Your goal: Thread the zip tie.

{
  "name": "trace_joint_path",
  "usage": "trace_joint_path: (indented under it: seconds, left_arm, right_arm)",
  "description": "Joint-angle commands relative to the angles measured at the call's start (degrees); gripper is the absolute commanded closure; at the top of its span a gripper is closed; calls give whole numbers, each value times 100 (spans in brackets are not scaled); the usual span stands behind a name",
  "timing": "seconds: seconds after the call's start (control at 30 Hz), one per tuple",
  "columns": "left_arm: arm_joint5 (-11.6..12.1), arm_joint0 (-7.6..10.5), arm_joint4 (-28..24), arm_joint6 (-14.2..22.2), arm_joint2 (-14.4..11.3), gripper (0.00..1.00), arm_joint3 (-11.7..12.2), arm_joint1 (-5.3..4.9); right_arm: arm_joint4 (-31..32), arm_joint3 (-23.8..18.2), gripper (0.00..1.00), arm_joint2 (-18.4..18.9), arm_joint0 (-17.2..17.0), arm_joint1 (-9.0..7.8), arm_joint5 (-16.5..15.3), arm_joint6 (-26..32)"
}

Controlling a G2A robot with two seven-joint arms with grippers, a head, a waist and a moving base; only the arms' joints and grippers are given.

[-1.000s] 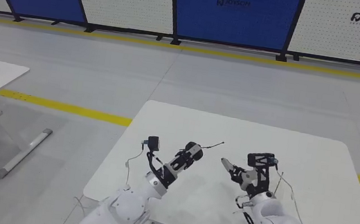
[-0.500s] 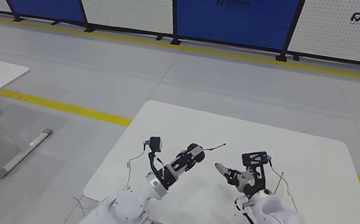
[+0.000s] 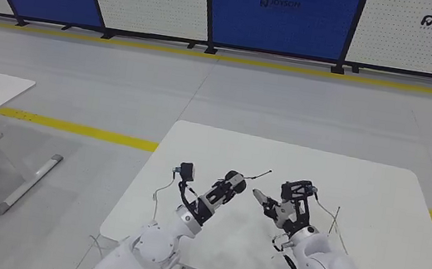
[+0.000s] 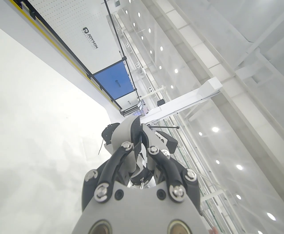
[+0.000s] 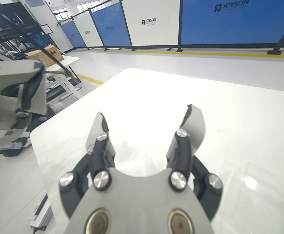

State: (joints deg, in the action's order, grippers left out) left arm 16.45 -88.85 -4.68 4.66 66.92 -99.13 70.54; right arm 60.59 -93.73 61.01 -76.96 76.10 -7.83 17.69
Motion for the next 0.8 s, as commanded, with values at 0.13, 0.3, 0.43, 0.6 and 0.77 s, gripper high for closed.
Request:
trace_joint_path:
  seconds: [0.13, 0.3, 0.43, 0.6, 0.77]
  left_arm:
    - [-40, 21, -24, 45, -30, 100, 15, 6]
    - [-71, 24, 25, 63, -58, 100, 41, 8]
    - [-96, 35, 78, 56, -101, 100, 83, 14]
    - [-129, 48, 123, 27, -144, 100, 103, 21]
    - [-149, 63, 169, -9, -170, 100, 108, 27]
  right_arm:
    - [-282, 25, 54, 1, 37, 1, -269, 53]
    - [-295, 19, 55, -22, 48, -2, -363, 46]
    - [-240, -9, 56, -30, 25, -5, -368, -85]
    - [-154, -48, 60, -45, -14, -10, -382, -210]
    - [-123, -95, 62, -42, -52, -17, -417, -274]
